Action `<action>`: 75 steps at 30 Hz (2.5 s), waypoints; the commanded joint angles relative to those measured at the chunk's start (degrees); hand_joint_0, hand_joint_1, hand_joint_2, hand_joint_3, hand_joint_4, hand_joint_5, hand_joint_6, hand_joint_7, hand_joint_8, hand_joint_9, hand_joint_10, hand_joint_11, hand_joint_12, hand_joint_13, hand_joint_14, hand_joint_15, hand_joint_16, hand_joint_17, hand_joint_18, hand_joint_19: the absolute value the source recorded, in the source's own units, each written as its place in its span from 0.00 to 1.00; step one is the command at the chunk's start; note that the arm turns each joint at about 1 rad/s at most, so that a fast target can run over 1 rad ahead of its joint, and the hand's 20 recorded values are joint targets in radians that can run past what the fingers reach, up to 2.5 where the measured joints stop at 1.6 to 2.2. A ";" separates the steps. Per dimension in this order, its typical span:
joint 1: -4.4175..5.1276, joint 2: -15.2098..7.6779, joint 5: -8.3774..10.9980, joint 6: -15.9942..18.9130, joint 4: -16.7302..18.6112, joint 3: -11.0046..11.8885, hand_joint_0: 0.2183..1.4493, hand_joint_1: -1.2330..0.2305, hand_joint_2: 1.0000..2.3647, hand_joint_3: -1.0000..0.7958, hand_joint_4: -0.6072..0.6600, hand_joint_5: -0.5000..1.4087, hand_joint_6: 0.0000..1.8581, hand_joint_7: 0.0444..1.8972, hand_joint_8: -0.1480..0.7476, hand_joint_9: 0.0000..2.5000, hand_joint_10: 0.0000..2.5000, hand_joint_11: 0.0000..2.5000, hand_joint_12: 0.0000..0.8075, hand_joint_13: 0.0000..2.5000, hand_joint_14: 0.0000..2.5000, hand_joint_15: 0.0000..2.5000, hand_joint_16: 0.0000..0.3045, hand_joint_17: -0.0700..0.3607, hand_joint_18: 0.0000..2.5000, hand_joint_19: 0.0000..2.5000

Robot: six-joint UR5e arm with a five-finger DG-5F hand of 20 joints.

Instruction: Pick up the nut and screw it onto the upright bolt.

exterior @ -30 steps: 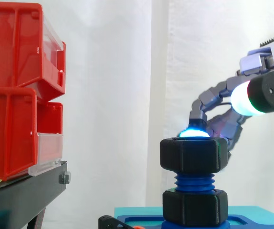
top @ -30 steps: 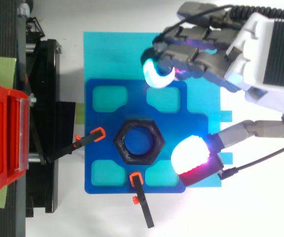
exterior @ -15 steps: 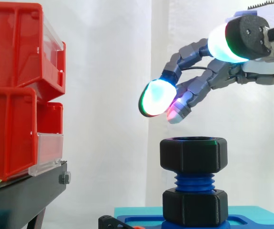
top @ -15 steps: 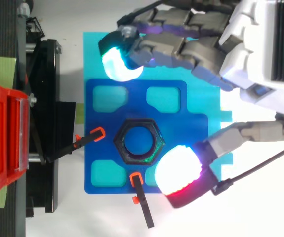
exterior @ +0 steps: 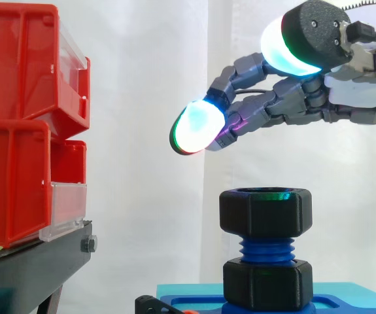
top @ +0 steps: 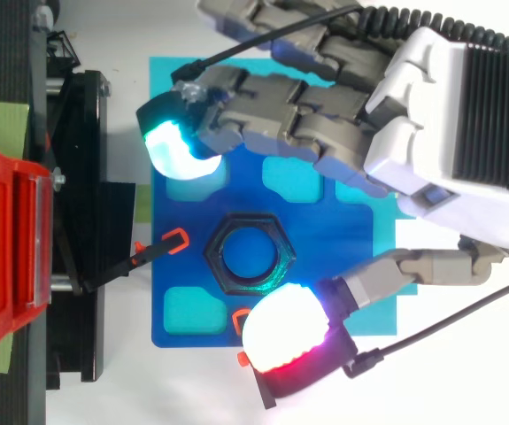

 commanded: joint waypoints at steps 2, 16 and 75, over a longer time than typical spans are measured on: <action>0.79 -0.02 5.50 2.16 -1.08 0.00 0.10 0.68 0.00 0.28 0.63 0.21 0.27 0.34 0.43 0.12 0.00 0.00 0.49 0.00 0.00 0.00 0.19 0.46 0.00 0.00; 2.19 -0.02 15.88 6.64 -4.07 -0.09 0.12 0.69 0.00 0.28 0.64 0.22 0.27 0.36 0.43 0.15 0.00 0.00 0.48 0.01 0.00 0.00 0.18 0.45 0.00 0.00; 4.39 -2.30 8.14 6.38 -3.36 -1.67 0.15 0.58 0.00 0.28 0.63 0.25 0.29 0.70 0.51 0.27 0.00 0.00 0.44 0.10 0.00 0.00 0.16 0.41 0.00 0.00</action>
